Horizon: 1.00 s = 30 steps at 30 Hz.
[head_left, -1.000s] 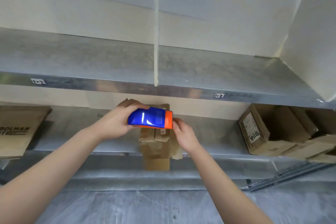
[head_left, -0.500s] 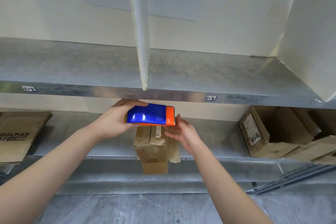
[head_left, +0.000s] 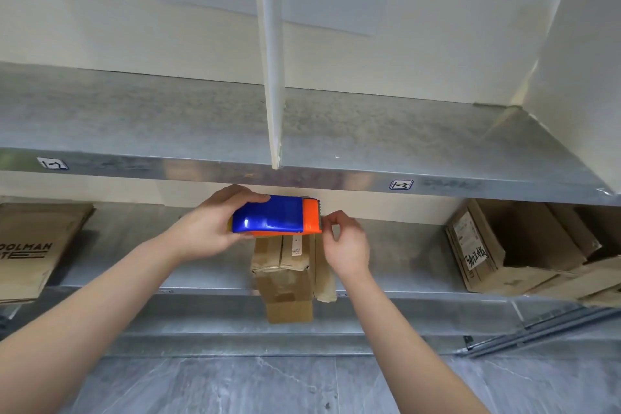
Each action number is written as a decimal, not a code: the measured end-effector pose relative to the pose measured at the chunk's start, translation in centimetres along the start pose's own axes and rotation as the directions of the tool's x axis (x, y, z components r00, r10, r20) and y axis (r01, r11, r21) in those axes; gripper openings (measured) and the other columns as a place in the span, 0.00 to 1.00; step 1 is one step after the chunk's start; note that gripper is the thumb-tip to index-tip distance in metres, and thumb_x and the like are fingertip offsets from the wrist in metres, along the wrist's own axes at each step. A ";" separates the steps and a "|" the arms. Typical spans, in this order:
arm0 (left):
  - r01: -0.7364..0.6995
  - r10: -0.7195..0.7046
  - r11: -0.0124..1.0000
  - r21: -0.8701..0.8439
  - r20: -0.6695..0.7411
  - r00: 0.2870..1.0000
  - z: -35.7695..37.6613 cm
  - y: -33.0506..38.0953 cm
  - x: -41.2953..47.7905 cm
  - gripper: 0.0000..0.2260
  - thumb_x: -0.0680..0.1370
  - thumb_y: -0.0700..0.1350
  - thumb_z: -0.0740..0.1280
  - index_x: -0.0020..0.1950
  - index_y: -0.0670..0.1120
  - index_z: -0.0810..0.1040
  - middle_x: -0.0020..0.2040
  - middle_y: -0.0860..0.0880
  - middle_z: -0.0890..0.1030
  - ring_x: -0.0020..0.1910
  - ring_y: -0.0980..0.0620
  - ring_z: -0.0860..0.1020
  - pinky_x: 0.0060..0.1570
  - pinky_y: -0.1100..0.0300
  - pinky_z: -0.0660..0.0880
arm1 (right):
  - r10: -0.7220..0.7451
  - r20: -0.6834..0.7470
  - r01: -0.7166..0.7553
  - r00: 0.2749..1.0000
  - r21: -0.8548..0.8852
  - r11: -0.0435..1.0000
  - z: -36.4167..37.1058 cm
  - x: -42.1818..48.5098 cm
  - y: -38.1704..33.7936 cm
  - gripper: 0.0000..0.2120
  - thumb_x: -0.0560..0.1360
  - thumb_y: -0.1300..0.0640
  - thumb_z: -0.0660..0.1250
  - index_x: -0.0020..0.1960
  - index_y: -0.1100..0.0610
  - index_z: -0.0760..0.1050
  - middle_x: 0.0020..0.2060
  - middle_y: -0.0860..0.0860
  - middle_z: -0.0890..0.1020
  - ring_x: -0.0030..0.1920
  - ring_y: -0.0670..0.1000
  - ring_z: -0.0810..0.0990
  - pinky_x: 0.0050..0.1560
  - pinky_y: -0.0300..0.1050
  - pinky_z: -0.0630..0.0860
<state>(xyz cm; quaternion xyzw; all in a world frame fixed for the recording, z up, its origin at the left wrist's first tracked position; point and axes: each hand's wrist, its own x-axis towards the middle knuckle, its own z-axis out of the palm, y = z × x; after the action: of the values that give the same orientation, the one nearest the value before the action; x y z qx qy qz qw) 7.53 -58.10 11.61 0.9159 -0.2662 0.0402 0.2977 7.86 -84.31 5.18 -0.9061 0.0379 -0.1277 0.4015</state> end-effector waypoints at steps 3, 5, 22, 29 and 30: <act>0.053 -0.053 0.999 -0.006 -0.015 0.998 -0.9 -1.4 -0.8 0.26 0.71 0.53 0.71 0.68 0.58 0.69 0.59 0.65 0.69 0.60 0.61 0.70 0.59 0.78 0.60 | 0.122 -0.087 -0.118 0.989 0.045 0.992 -0.3 0.4 0.7 0.07 0.79 0.53 0.63 0.46 0.54 0.77 0.45 0.50 0.83 0.45 0.55 0.81 0.40 0.44 0.72; 0.104 -0.104 0.994 0.013 -0.034 0.994 -2.2 -3.6 -2.0 0.26 0.72 0.48 0.75 0.63 0.65 0.67 0.59 0.67 0.67 0.59 0.60 0.69 0.59 0.77 0.62 | 0.224 -0.094 -0.222 0.970 0.038 0.974 -1.4 1.2 2.5 0.07 0.79 0.53 0.63 0.46 0.55 0.77 0.45 0.51 0.84 0.45 0.57 0.81 0.40 0.42 0.68; 0.244 -0.250 0.968 0.055 0.147 0.957 -1.2 -11.3 -3.4 0.39 0.72 0.41 0.74 0.59 0.81 0.58 0.62 0.56 0.71 0.59 0.56 0.71 0.55 0.68 0.65 | 0.434 0.229 -0.416 0.871 -0.124 0.901 3.6 0.4 7.6 0.13 0.81 0.50 0.59 0.54 0.57 0.78 0.50 0.54 0.83 0.50 0.56 0.80 0.45 0.44 0.71; 0.177 -0.188 0.980 0.094 0.130 0.973 -2.1 -10.9 -2.9 0.29 0.72 0.44 0.75 0.61 0.70 0.66 0.60 0.65 0.69 0.59 0.58 0.70 0.58 0.63 0.68 | 0.432 0.156 -0.438 0.888 0.000 0.899 3.1 0.1 7.5 0.11 0.81 0.52 0.59 0.50 0.56 0.78 0.47 0.53 0.84 0.48 0.55 0.81 0.47 0.43 0.73; 0.170 -0.181 0.981 0.096 0.124 0.976 -2.2 -10.7 -3.0 0.29 0.72 0.44 0.75 0.62 0.67 0.66 0.60 0.67 0.67 0.59 0.58 0.70 0.59 0.61 0.69 | 0.441 0.143 -0.452 0.886 0.057 0.890 3.1 0.1 7.6 0.09 0.81 0.53 0.59 0.48 0.55 0.77 0.46 0.53 0.84 0.48 0.55 0.82 0.49 0.45 0.76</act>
<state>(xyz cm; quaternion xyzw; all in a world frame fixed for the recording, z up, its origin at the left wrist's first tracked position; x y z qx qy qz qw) 10.63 -48.20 7.12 0.9484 -0.2013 -0.0358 0.2425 9.04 -87.23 -2.34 -0.8606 0.2143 0.0241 0.4613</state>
